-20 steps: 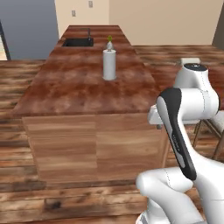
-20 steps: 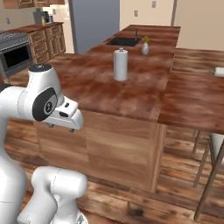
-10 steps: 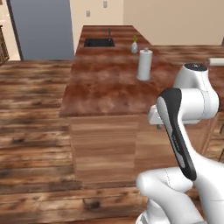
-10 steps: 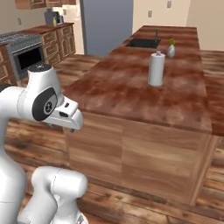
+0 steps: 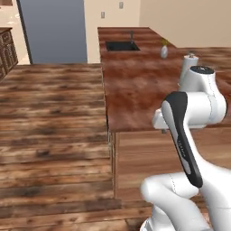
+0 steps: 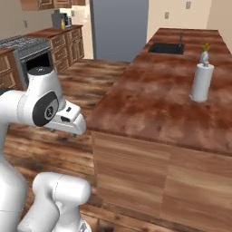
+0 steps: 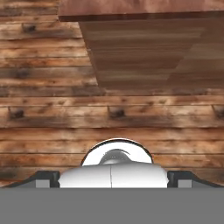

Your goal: There is a tray on the dining counter. Grab the cup, mug, and pitcher and place them on the tray. The pitcher may be placed next to the tray if it cannot fit the tray.

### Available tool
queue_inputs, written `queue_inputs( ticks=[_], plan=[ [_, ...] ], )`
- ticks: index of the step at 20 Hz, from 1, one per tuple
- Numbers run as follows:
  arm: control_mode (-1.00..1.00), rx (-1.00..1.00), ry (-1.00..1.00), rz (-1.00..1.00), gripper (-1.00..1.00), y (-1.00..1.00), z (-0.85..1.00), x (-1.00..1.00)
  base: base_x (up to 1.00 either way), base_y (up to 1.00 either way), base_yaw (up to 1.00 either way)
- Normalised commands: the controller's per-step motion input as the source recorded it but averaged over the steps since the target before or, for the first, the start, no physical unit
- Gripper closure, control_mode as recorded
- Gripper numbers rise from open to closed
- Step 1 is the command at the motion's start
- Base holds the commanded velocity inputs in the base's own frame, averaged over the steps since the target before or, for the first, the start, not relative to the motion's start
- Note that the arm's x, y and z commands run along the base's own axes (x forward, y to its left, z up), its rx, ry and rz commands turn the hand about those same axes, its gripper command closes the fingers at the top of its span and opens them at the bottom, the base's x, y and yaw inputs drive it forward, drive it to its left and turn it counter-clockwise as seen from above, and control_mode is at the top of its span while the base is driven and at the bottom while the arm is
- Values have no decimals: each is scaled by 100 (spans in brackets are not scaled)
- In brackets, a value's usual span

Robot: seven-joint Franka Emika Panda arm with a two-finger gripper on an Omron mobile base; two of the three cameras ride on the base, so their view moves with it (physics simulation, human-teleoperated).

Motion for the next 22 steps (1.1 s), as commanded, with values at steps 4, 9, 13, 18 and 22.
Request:
queue_inputs(
  ticks=[4, 9, 13, 18, 22],
  plan=[
    [100, 0, 0, 0, -100, 0, 0, 0, 98, 100, -9],
    [100, 0, 0, 0, -100, 0, 0, 0, 51, 100, -6],
    [100, 0, 0, 0, -100, 0, 0, 0, 26, 100, -3],
    [100, 0, 0, 0, -100, 0, 0, 0, 50, 100, -6],
    [100, 0, 0, 0, -100, 0, 0, 0, 96, 100, -16]
  ],
)
